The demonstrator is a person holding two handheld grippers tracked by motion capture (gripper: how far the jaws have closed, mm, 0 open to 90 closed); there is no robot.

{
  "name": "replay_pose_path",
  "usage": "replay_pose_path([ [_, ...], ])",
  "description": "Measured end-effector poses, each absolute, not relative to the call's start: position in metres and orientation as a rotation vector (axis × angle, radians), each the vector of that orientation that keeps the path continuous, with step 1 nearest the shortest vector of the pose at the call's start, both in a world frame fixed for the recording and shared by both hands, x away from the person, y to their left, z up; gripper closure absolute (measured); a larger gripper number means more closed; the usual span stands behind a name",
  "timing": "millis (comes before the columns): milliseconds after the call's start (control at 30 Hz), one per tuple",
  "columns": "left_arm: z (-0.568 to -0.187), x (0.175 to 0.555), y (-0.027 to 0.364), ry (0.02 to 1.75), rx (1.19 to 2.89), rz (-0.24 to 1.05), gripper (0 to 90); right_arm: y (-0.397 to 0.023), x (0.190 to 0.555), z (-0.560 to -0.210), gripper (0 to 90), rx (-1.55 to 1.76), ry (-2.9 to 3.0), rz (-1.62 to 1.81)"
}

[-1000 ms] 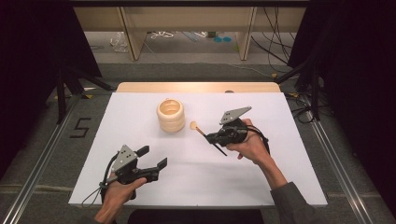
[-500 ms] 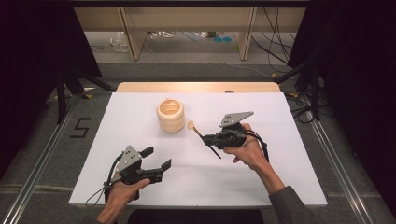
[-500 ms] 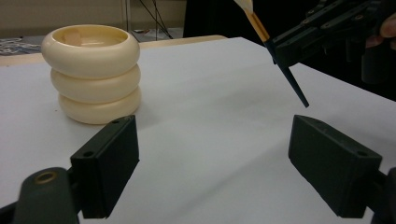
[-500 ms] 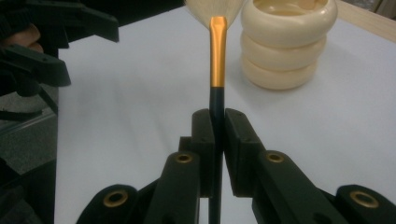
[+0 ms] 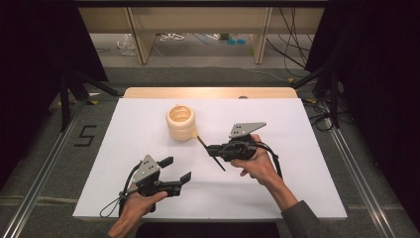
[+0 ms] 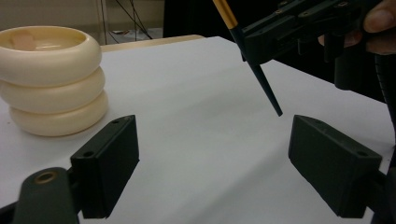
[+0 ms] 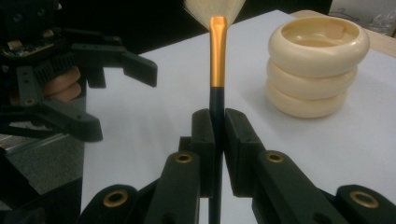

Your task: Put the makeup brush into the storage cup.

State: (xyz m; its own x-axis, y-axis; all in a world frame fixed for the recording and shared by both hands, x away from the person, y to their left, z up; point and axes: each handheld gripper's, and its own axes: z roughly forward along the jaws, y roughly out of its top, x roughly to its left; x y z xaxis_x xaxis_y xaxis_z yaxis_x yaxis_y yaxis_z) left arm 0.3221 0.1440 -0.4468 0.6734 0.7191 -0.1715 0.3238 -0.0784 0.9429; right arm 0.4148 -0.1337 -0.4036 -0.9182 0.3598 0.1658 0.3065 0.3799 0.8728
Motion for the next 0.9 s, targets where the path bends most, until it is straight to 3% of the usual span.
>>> replay_pose_path([
  [900,-0.448,0.327,0.129,0.824,1.666,0.340,16.3,-0.113,0.408,-0.403,83.5,0.566,2.520,1.756],
])
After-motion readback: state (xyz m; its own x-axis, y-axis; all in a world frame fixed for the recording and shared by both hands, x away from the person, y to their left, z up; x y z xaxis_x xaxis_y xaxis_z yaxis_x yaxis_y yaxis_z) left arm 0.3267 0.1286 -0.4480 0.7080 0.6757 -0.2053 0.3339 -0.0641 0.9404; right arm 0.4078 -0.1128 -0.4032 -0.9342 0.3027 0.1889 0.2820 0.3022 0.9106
